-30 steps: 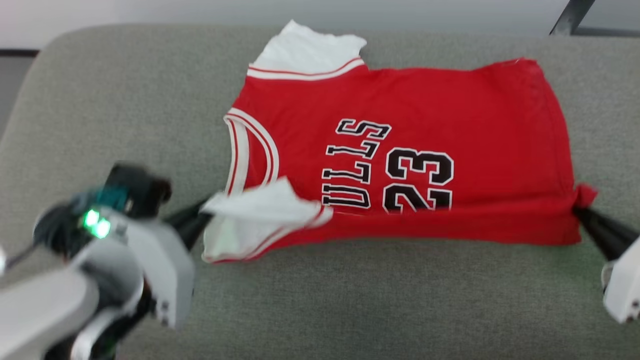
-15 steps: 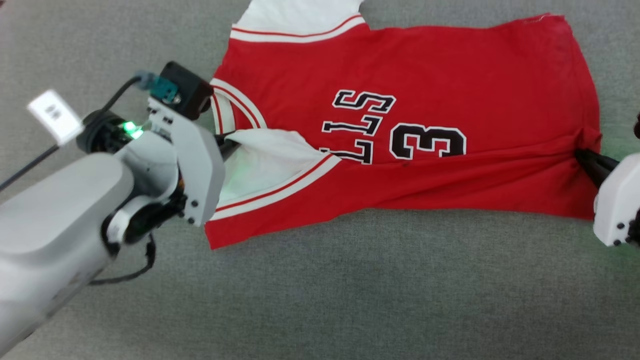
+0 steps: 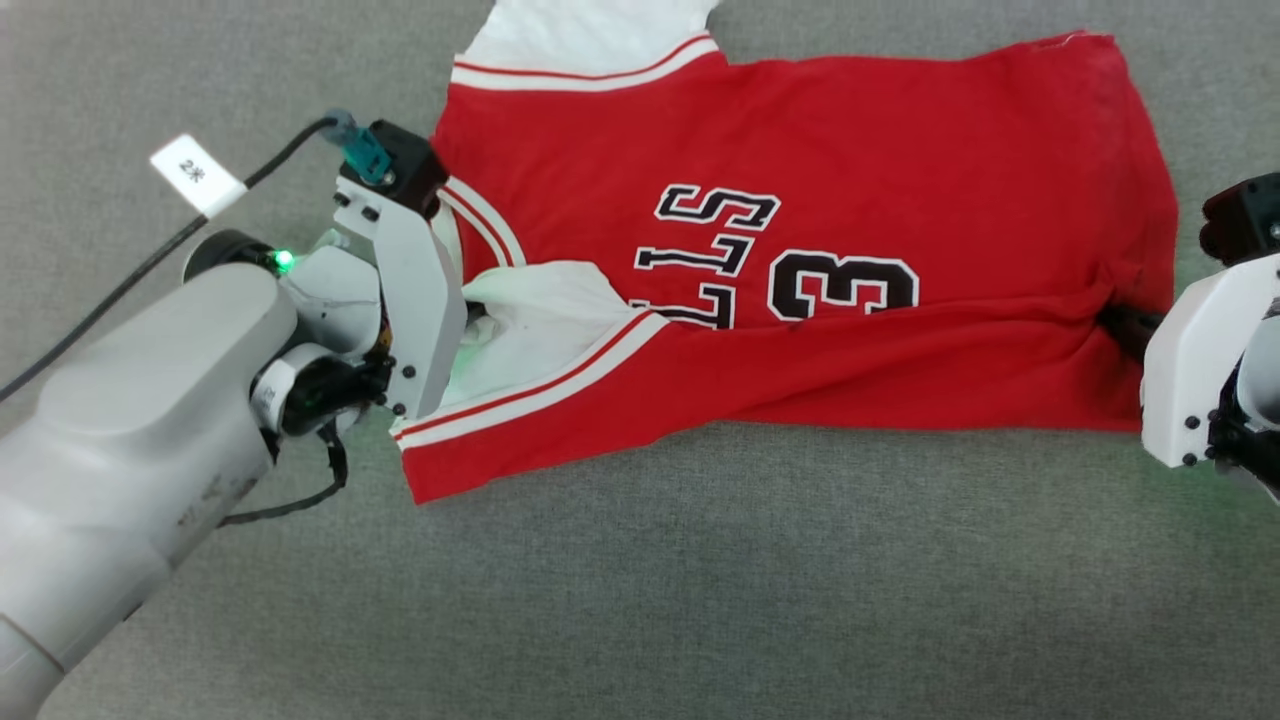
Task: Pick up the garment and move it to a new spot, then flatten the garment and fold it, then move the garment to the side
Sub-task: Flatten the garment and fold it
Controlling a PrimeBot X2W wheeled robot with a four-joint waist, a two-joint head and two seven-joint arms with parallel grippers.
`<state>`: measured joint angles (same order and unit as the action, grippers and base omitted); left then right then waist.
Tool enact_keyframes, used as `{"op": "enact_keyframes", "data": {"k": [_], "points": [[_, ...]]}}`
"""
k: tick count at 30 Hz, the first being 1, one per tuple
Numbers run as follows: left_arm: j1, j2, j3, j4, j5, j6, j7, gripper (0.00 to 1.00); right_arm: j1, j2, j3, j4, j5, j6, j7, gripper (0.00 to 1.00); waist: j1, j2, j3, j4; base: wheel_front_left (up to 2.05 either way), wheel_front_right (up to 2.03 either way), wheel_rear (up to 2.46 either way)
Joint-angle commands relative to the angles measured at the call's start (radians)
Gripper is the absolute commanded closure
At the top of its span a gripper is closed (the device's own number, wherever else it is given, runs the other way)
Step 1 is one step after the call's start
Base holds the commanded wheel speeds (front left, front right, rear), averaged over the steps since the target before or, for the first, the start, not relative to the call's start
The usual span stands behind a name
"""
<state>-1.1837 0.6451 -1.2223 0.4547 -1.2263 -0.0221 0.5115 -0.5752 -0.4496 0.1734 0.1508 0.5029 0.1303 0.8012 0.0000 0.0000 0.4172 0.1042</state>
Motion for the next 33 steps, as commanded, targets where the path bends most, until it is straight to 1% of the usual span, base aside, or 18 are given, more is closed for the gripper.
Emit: {"op": "enact_keyframes", "data": {"k": [1,3,4,5,6,7,8,9,15,18,20,26,30,33], "points": [[-0.002,-0.005,0.003,0.009,-0.009,-0.001,0.006,0.25,0.001,-0.003,0.008,0.006,0.015,0.001,0.011,0.94,0.0,0.0,-0.02,-0.002,0.0,0.0,0.0],[0.0,-0.014,0.008,0.023,-0.024,0.006,0.017,0.0,0.004,-0.008,0.016,0.007,0.015,0.001,0.018,0.75,0.0,0.0,-0.038,0.0,0.0,0.0,0.0],[0.001,-0.017,0.012,0.029,-0.034,0.013,0.023,0.0,0.006,-0.011,0.019,0.006,0.015,0.001,0.021,0.64,0.0,0.0,-0.048,0.001,0.0,0.0,0.0],[0.005,-0.02,0.017,0.032,-0.045,0.018,0.029,0.0,0.009,-0.013,0.021,0.009,0.018,0.001,0.024,0.57,0.0,0.0,-0.057,0.001,0.0,0.0,0.0],[0.01,-0.02,0.016,0.036,-0.052,0.026,0.04,0.0,0.012,-0.015,0.025,0.012,0.018,0.0,0.025,0.53,0.0,0.0,-0.067,0.002,0.0,0.0,0.0],[0.012,-0.019,0.015,0.036,-0.056,0.033,0.048,0.0,0.016,-0.016,0.029,0.016,0.019,0.001,0.025,0.41,0.0,0.0,-0.078,0.003,0.0,0.0,0.0],[0.012,-0.019,0.015,0.036,-0.056,0.033,0.048,0.0,0.016,-0.016,0.029,0.016,0.019,0.001,0.025,0.41,0.0,0.0,-0.078,0.003,0.0,0.0,0.0],[0.014,-0.017,0.02,0.035,-0.064,0.039,0.051,0.0,0.017,-0.019,0.033,0.016,0.016,0.001,0.023,0.01,0.0,0.0,-0.088,0.004,0.0,0.0,0.0],[0.047,0.003,0.032,-0.009,-0.084,0.067,0.042,0.0,0.035,-0.021,0.051,0.023,0.021,0.001,-0.022,0.0,0.0,0.0,-0.155,0.011,0.0,0.0,0.0],[0.075,0.028,0.032,-0.058,-0.087,0.096,0.032,0.0,0.044,-0.035,0.064,0.002,0.021,0.0,-0.074,0.0,0.0,0.0,-0.186,0.014,0.0,0.0,0.0],[0.096,0.046,0.036,-0.105,-0.09,0.118,0.019,0.0,0.057,-0.045,0.068,-0.017,0.02,0.0,-0.129,0.0,0.0,0.0,-0.203,0.014,0.0,0.0,0.0],[0.173,0.114,0.049,-0.249,-0.115,0.217,-0.007,0.0,0.126,-0.082,0.071,-0.102,-0.008,0.0,-0.324,0.0,0.0,0.0,-0.235,0.007,0.0,0.0,0.0],[0.224,0.151,0.053,-0.329,-0.142,0.28,-0.004,0.0,0.186,-0.102,0.058,-0.173,-0.075,0.0,-0.494,0.0,0.0,0.0,-0.248,-0.009,0.0,0.0,0.0],[0.26,0.178,0.057,-0.361,-0.167,0.317,-0.005,0.0,0.225,-0.085,0.022,-0.225,-0.145,0.0,-0.641,0.0,0.0,0.0,-0.252,-0.031,0.0,0.0,0.0]]}}
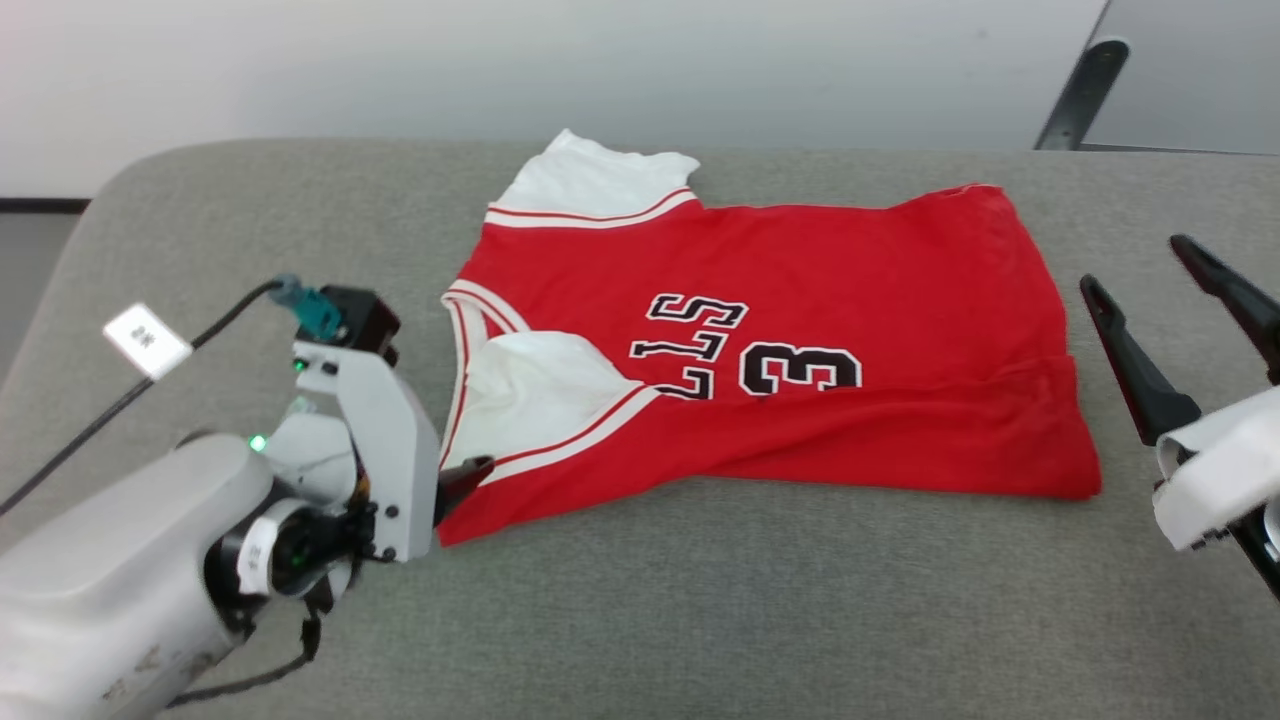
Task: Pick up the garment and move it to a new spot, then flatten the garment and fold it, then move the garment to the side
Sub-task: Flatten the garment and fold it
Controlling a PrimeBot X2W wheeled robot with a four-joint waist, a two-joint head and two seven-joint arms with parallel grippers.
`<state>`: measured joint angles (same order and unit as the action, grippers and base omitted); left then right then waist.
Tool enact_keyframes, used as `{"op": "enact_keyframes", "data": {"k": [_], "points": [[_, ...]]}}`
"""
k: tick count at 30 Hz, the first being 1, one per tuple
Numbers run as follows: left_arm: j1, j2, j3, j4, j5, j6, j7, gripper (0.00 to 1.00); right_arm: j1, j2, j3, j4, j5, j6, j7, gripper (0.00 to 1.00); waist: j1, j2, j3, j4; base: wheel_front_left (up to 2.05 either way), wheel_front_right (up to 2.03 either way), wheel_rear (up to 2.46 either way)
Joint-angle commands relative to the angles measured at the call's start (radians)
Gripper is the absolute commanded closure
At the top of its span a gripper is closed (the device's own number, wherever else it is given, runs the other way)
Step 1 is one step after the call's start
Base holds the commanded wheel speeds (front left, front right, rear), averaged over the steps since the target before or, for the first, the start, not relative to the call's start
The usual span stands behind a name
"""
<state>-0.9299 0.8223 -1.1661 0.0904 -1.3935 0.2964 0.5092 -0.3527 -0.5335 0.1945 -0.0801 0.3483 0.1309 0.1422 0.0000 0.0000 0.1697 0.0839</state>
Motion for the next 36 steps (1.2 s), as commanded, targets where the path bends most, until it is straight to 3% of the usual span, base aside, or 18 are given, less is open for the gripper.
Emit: {"op": "enact_keyframes", "data": {"k": [1,6,12,21,25,26,28,36], "points": [[0.018,0.005,0.003,-0.002,-0.01,0.009,-0.003,0.0,0.023,0.003,-0.008,-0.008,-0.019,0.0,-0.023,0.0,0.0,0.0,-0.005,-0.018,0.0,0.0,0.0],[0.059,0.028,0.001,0.002,-0.041,0.042,0.011,0.0,0.108,0.077,-0.11,-0.074,-0.141,-0.001,-0.192,0.0,0.0,0.0,-0.001,-0.061,0.0,0.0,0.0],[0.08,0.035,-0.004,0.077,-0.068,0.055,0.041,0.0,0.206,0.206,-0.238,-0.181,-0.204,-0.001,-0.291,0.0,0.0,0.0,0.013,-0.115,0.0,0.0,0.0],[0.103,0.0,-0.004,0.245,-0.099,0.008,0.051,0.0,0.273,0.309,-0.31,-0.258,-0.185,-0.001,-0.297,0.0,0.0,0.0,0.048,-0.181,0.0,0.0,0.0],[0.103,-0.035,-0.017,0.33,-0.101,-0.014,0.061,0.0,0.275,0.318,-0.321,-0.261,-0.161,-0.001,-0.299,0.0,0.0,0.0,0.062,-0.192,0.0,0.0,0.0],[0.106,-0.046,-0.017,0.347,-0.108,-0.024,0.067,0.09,0.276,0.323,-0.322,-0.26,-0.152,-0.001,-0.295,0.0,0.0,0.0,0.064,-0.193,0.0,0.0,0.0],[0.108,-0.066,-0.012,0.37,-0.116,-0.049,0.066,1.0,0.274,0.326,-0.324,-0.262,-0.139,-0.001,-0.294,0.0,0.0,0.0,0.067,-0.196,0.0,0.0,0.0],[0.066,-0.067,-0.001,0.418,-0.095,-0.094,0.047,1.0,0.285,0.308,-0.321,-0.244,-0.074,-0.001,-0.209,0.0,0.0,0.0,0.059,-0.179,0.0,0.0,0.0]]}}
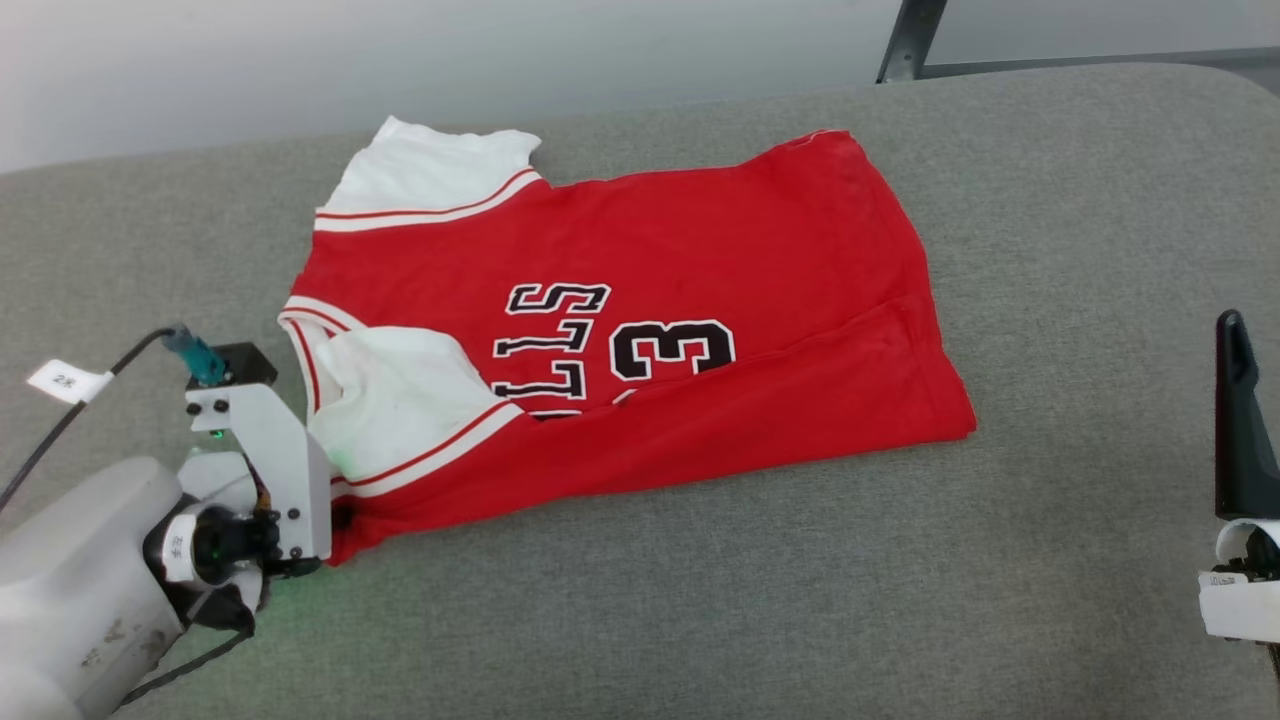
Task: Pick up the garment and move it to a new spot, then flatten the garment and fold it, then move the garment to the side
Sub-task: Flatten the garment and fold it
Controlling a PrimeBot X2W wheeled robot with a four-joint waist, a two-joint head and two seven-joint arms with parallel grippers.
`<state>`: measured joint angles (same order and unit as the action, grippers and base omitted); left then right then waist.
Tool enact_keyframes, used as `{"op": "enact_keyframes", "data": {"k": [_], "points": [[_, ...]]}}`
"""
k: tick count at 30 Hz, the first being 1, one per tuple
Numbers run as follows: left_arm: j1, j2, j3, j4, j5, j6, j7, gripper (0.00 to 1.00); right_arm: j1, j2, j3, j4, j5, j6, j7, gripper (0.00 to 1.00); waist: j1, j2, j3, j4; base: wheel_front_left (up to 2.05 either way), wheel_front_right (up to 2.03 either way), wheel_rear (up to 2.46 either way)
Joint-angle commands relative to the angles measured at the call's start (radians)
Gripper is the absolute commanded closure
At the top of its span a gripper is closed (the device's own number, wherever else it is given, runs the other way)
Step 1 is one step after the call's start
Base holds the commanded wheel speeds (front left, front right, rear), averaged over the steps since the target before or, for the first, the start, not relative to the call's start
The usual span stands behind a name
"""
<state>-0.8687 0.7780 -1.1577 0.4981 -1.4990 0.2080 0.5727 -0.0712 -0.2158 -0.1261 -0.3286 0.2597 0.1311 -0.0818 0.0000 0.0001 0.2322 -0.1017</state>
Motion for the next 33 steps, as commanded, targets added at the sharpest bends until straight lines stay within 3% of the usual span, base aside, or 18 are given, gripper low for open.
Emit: {"op": "enact_keyframes", "data": {"k": [1,6,12,23,33], "points": [[-0.001,-0.024,-0.005,0.011,0.011,-0.009,-0.019,1.0,0.004,-0.012,-0.001,0.009,0.024,-0.001,0.033,0.0,0.0,-0.0001,-0.004,0.01,0.0,0.0,0.0],[-0.027,-0.037,-0.004,0.005,0.031,-0.022,-0.03,1.0,-0.027,-0.026,0.007,0.059,0.091,0.0,0.189,0.0,0.0,-0.0001,-0.005,0.029,0.0,0.0,0.0],[-0.046,-0.073,-0.014,0.009,0.045,-0.043,-0.026,1.0,-0.13,-0.053,0.034,0.167,0.173,-0.001,0.456,0.0,0.0,-0.0001,-0.003,0.055,0.0,0.0,0.0],[-0.114,-0.172,-0.026,0.045,0.078,-0.079,-0.021,1.0,-0.358,-0.107,0.128,0.434,0.169,0.0,0.921,0.0,0.0,-0.0001,0.025,0.135,0.0,0.0,0.0],[-0.152,-0.233,-0.019,0.096,0.083,-0.111,-0.03,1.0,-0.471,-0.097,0.135,0.612,0.127,0.0,1.06,0.0,0.0,-0.0001,0.055,0.182,0.0,0.0,0.0]]}}
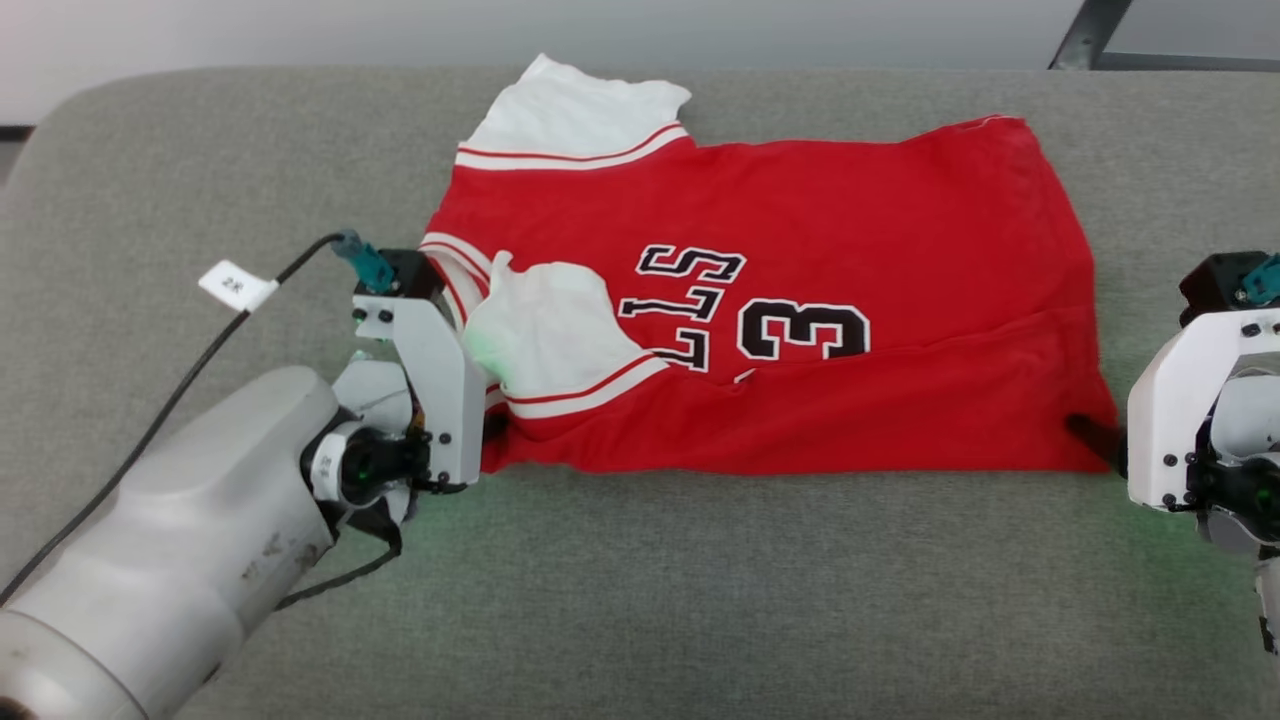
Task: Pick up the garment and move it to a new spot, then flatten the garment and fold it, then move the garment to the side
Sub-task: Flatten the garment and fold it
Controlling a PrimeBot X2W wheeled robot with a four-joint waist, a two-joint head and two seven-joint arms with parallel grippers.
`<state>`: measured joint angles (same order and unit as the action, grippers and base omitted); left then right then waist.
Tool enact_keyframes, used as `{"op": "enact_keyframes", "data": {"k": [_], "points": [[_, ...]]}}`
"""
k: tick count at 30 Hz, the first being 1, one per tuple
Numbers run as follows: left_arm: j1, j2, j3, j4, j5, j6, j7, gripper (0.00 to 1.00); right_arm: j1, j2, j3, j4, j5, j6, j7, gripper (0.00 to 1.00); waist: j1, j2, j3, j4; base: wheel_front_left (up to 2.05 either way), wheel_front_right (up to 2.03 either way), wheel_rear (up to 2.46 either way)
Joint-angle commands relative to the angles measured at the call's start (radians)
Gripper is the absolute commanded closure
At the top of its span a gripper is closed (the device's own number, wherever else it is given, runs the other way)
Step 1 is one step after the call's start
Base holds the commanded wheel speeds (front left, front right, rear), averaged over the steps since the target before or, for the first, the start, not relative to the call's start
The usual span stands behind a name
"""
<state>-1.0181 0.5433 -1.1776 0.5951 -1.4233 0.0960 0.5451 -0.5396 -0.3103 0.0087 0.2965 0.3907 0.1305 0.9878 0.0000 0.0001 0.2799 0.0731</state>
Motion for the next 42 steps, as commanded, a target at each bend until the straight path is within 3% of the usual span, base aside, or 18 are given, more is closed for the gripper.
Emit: {"op": "enact_keyframes", "data": {"k": [1,6,7,8,16,22,31,42], "points": [[-0.003,-0.002,0.002,0.006,0.008,-0.004,-0.005,1.0,-0.008,-0.003,-0.001,0.003,-0.008,0.0,0.006,0.0,0.0,-0.0001,0.01,0.011,0.0,0.0,0.0],[-0.012,-0.016,0.005,0.036,0.007,-0.021,-0.01,1.0,-0.024,0.011,0.0,0.062,-0.001,0.0,0.074,0.0,0.0,-0.0001,0.019,0.023,0.0,0.0,0.0],[-0.013,-0.018,0.006,0.041,0.006,-0.023,-0.012,1.0,-0.028,0.009,0.002,0.067,-0.004,0.0,0.079,0.22,0.0,-0.0001,0.021,0.025,0.0,0.0,0.0],[-0.014,-0.021,0.007,0.047,0.005,-0.025,-0.013,1.0,-0.031,0.007,0.008,0.07,-0.009,0.0,0.081,1.0,0.0,-0.0001,0.022,0.027,0.0,0.0,0.0],[-0.01,-0.016,0.012,0.075,-0.005,-0.041,-0.007,1.0,-0.026,-0.028,0.016,0.062,0.018,0.0,0.083,1.0,0.0,-0.0001,0.016,0.032,0.0,0.0,0.0],[0.004,0.012,0.007,0.054,-0.009,-0.021,0.019,1.0,-0.004,-0.059,0.01,0.023,0.047,0.0,0.087,1.0,0.0,-0.0001,-0.001,0.03,0.0,0.0,0.0],[0.037,0.102,-0.002,-0.069,-0.009,0.049,0.059,1.0,0.083,-0.097,-0.019,-0.089,0.086,0.0,0.115,1.0,0.0,-0.0001,-0.031,0.032,0.0,0.0,0.0],[0.114,0.236,-0.024,-0.367,-0.008,0.193,0.091,1.0,0.242,-0.101,-0.06,-0.261,0.132,0.0,0.16,1.0,0.0,-0.0001,-0.049,0.033,0.0,0.0,0.0]]}}
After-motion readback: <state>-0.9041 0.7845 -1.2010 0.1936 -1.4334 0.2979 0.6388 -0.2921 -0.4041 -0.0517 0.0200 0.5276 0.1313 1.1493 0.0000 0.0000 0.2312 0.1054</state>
